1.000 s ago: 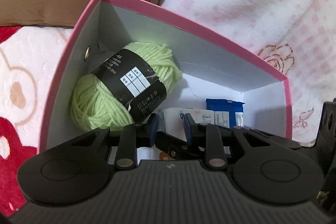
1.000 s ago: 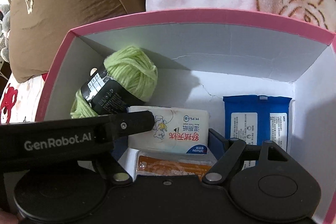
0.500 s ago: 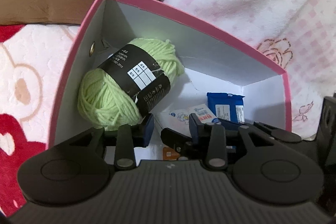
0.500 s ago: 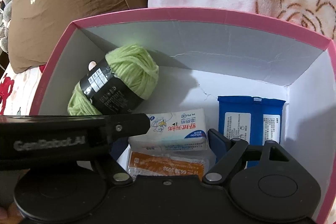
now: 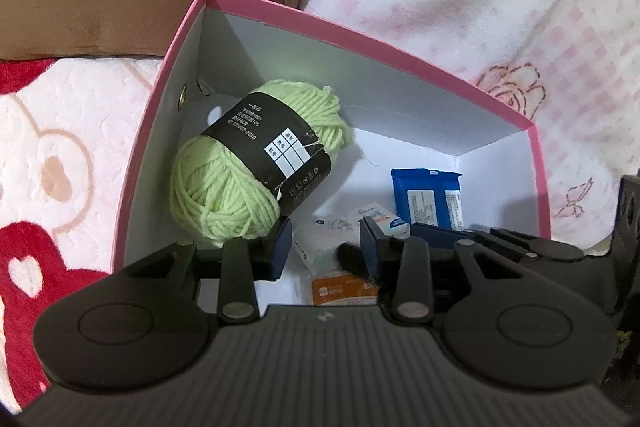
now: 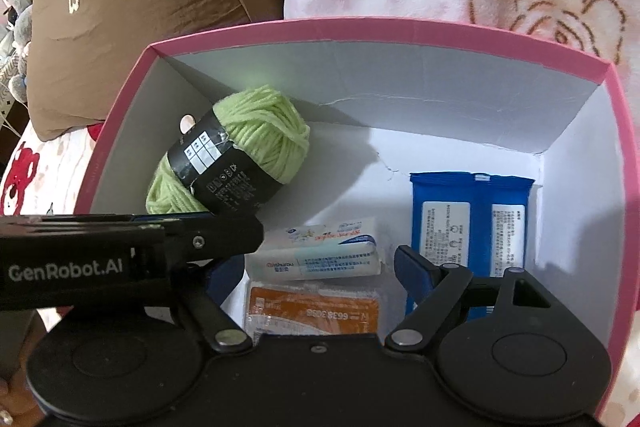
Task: Organize objects
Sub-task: 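Lower the tissue packet into the pink box and open the left tool, then withdraw the left tool up out of the pink box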
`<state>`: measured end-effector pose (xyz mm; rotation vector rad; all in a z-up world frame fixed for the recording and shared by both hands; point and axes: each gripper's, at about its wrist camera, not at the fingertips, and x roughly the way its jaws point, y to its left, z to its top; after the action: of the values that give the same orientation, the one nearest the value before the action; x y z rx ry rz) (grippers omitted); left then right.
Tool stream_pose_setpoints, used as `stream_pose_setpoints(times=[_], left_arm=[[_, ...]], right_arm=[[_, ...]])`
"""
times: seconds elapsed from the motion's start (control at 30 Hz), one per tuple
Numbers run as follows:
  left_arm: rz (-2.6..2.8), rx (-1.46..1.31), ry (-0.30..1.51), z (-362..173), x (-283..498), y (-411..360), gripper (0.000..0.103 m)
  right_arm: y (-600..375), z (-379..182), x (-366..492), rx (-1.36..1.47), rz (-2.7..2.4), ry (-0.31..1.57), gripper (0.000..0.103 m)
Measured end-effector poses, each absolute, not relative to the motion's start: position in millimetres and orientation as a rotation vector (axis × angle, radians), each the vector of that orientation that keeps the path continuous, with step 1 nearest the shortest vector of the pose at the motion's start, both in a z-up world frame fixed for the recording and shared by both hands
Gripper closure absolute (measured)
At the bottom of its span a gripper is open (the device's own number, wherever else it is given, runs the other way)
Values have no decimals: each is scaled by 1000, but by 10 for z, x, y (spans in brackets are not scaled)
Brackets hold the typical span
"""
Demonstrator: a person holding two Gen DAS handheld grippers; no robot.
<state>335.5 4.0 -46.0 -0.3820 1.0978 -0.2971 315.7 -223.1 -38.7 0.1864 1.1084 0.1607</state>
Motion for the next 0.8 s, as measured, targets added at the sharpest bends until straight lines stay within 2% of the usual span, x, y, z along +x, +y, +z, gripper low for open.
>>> stream_pose_setpoints(times=[0.1,0.2,0.5,0.73,0.8], left_arm=[[-293,-379,1089,-438,3350,41,68],[-289,-378,1084,-414,3352,40,68],[-297,-372,1090,-357,3248,14,68],[-323,-375,1115,-119,3074,74,66],[-322,-359,1113,-12,2989,112,63]], right_arm=[[-2268,-456,3214,180,120,1103,50],[-2306,-482,3220,205,114,1086,55],[-2304,-485,3176,186,121,1111,56],[-2296,-196,2820,124,104,1001,53],[-2314,-80,2655,120,108,956,48]])
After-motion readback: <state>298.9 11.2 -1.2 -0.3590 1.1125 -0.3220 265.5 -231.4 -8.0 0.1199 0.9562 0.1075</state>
